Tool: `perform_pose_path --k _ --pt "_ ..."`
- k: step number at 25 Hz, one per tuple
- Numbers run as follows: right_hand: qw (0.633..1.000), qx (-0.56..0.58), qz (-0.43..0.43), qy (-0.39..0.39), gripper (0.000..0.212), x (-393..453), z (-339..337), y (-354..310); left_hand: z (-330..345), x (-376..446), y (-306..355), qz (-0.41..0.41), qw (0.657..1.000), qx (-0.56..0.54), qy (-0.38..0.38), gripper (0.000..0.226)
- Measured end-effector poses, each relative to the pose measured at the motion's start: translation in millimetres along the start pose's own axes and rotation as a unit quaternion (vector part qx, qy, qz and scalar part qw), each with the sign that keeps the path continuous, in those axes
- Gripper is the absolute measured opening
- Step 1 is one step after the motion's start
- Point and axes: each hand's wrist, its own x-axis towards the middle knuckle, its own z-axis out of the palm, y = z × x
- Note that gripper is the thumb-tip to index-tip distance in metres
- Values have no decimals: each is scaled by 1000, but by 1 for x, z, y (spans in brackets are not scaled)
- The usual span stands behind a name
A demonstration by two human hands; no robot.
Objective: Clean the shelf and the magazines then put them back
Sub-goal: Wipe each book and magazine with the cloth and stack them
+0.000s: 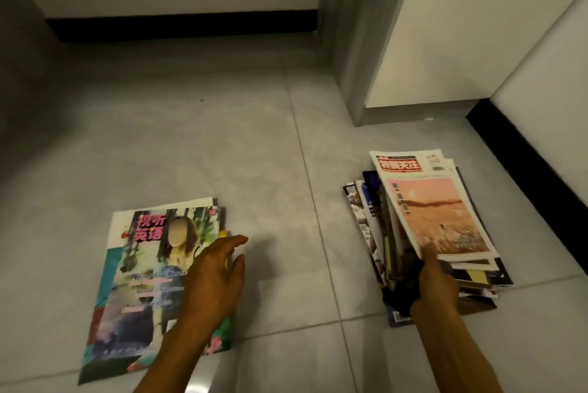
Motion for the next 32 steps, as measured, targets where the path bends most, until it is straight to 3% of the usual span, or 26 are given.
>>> perform_pose_path --k 2,3,5,7,11,16,19,22,25,27,30,31,32 --pt "996 23 84 -23 76 2 -2 11 3 -6 -31 -72 995 59 40 31" --pt "994 30 97 -42 74 -4 -4 19 2 -9 -48 -116 987 101 54 37" --pt "994 -2 79 -71 39 -20 -4 41 -11 -19 -83 -238 955 166 55 65" --pt "991 -58 56 -109 26 -39 -1 58 -27 -28 -109 -311 932 181 50 92" --pt "984 -86 -17 -156 39 -43 12 63 -48 -30 -124 -311 922 207 101 100" --pt "986 -105 -49 -118 42 -19 16 40 -63 -16 -130 -388 889 228 81 108" --pt "979 -143 -32 -142 46 -26 15 58 -66 -14 -134 -384 901 167 113 83" --pt "968 -173 33 -178 46 -40 10 86 -63 -30 -124 -312 936 -31 160 27" --pt "949 -218 45 -223 38 -58 13 89 -55 -34 -85 -265 932 -210 131 11" --pt "941 -223 -9 -255 34 -66 19 70 -32 -33 -54 -245 921 -300 49 14" --pt "909 -203 -150 -330 26 -75 27 47 20 -44 -20 -240 920 -309 -39 19" --pt "881 -230 -246 -332 25 -75 30 47 37 -48 -17 -243 925 -287 -60 20" --pt "820 -296 -368 -322 24 -70 32 51 50 -51 -18 -243 934 -246 -86 26"
